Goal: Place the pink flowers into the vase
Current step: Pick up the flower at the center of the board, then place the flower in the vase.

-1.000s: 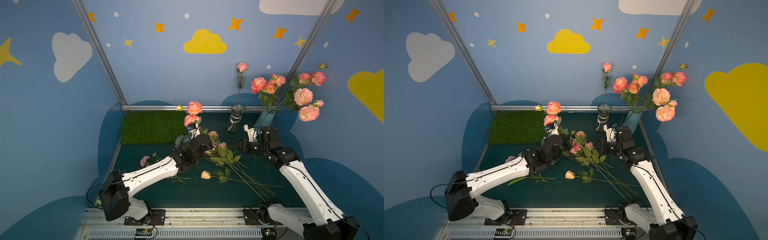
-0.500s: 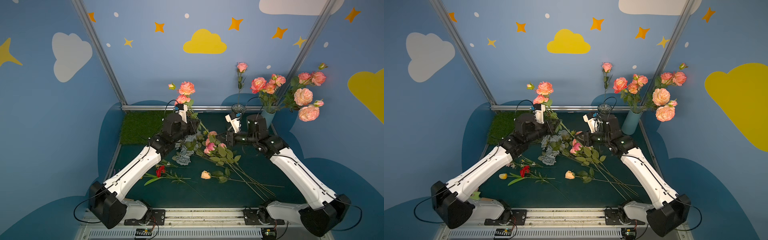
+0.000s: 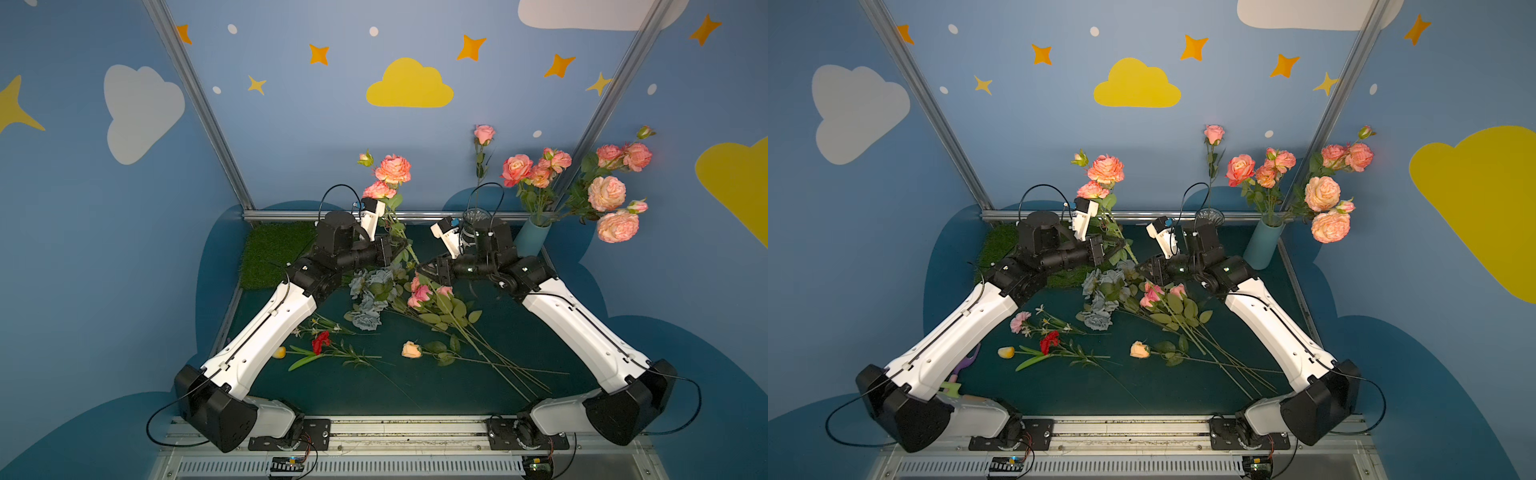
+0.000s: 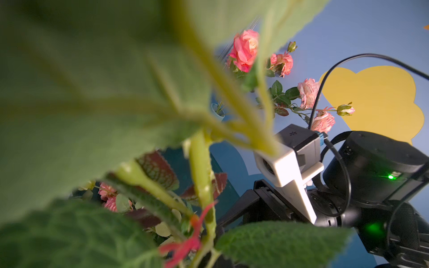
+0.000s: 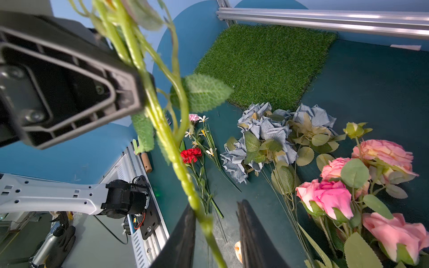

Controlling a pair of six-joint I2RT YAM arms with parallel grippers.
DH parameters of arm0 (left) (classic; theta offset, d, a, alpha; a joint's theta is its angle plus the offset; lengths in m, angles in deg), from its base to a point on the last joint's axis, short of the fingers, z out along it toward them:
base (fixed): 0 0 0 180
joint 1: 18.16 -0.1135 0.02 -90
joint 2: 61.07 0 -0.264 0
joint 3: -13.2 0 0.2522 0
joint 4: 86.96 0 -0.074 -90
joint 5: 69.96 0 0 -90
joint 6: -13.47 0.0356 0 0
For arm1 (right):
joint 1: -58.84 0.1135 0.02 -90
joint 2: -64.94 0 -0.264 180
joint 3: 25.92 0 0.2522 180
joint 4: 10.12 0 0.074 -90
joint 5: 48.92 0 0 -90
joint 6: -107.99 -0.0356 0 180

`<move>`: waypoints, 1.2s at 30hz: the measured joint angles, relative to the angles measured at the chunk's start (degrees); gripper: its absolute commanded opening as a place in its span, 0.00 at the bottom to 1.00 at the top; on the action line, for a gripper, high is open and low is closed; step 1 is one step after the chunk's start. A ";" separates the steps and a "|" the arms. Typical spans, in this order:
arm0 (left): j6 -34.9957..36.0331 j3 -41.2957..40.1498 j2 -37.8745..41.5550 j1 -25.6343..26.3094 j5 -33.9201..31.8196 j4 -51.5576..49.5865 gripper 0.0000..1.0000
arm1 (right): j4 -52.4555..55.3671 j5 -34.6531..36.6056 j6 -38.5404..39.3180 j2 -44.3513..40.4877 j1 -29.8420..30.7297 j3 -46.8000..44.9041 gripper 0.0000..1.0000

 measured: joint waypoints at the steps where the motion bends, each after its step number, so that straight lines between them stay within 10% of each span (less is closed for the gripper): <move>1: 0.20 0.00 -0.22 0.00 0.31 -0.28 0.02 | 0.15 -0.04 0.28 0.04 0.09 0.02 0.12; 9: 0.96 0.22 -1.22 -0.37 0.76 -0.98 0.05 | 1.46 -1.38 1.44 0.96 0.94 0.63 0.00; 13: 0.74 0.31 -1.16 -0.35 1.18 -0.83 0.49 | 1.22 0.11 1.55 0.94 0.98 0.74 0.00; 17: -0.50 0.04 -0.15 -0.24 1.64 -0.42 0.66 | 0.98 5.66 0.72 0.92 0.63 0.74 0.00; 36: -3.96 -15.69 9.97 -0.11 -7.80 2.14 0.67 | -22.86 55.39 12.31 2.58 -0.87 6.73 0.00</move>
